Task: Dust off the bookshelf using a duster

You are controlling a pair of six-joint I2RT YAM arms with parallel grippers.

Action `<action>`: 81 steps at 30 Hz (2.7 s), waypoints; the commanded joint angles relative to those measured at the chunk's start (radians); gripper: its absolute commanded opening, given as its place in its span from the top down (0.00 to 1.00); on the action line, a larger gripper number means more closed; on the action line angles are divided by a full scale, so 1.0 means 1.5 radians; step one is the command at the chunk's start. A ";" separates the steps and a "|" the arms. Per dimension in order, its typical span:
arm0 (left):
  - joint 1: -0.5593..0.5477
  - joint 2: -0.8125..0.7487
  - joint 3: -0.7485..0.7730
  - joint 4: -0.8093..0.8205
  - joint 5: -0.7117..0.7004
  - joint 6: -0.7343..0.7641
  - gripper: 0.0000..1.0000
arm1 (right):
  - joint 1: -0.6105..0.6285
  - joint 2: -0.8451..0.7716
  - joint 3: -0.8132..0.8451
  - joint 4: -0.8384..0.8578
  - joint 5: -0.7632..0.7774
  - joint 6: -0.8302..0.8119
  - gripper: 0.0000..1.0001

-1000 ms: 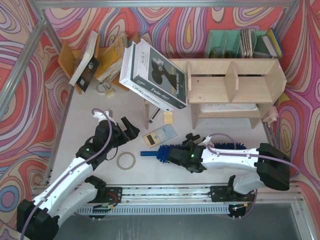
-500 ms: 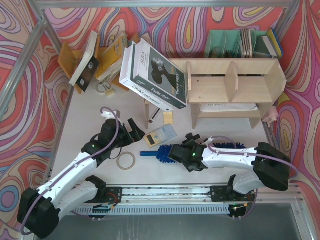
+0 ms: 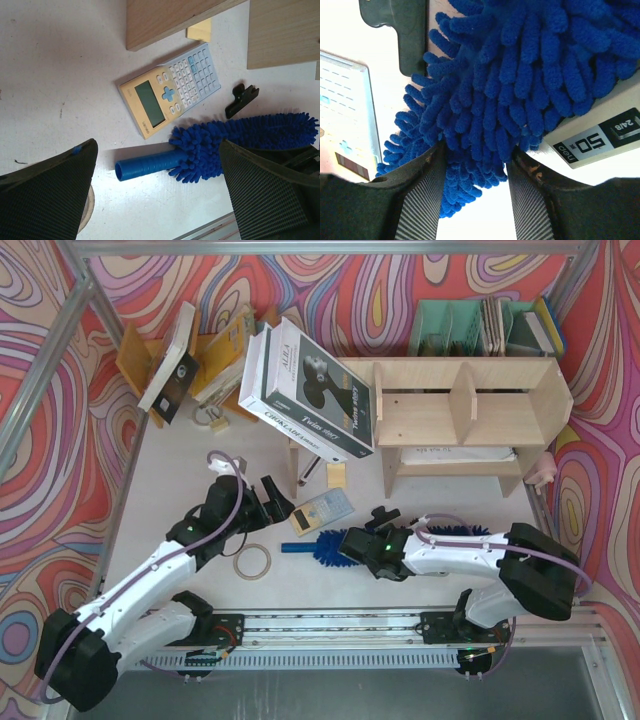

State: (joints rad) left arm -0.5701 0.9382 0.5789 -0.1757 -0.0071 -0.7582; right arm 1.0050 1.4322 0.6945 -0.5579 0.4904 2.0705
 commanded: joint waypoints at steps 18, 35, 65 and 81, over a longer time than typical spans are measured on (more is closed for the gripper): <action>-0.010 -0.005 0.020 -0.001 -0.001 0.021 0.02 | -0.005 -0.059 0.003 -0.054 0.061 0.059 0.86; -0.042 0.025 0.094 -0.071 0.005 0.067 0.02 | -0.004 -0.095 0.064 -0.130 0.132 -0.022 1.00; -0.144 0.167 0.209 -0.108 0.145 0.164 0.03 | -0.005 -0.184 0.114 -0.180 0.181 -0.219 1.00; -0.208 0.211 0.225 -0.145 0.079 0.194 0.25 | -0.005 -0.189 0.151 -0.237 0.212 -0.188 1.00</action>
State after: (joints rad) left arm -0.8730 1.2453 0.9062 -0.3729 0.1669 -0.4843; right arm 1.0008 1.1660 0.8909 -0.8654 0.7353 1.7733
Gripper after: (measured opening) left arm 0.779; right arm 0.126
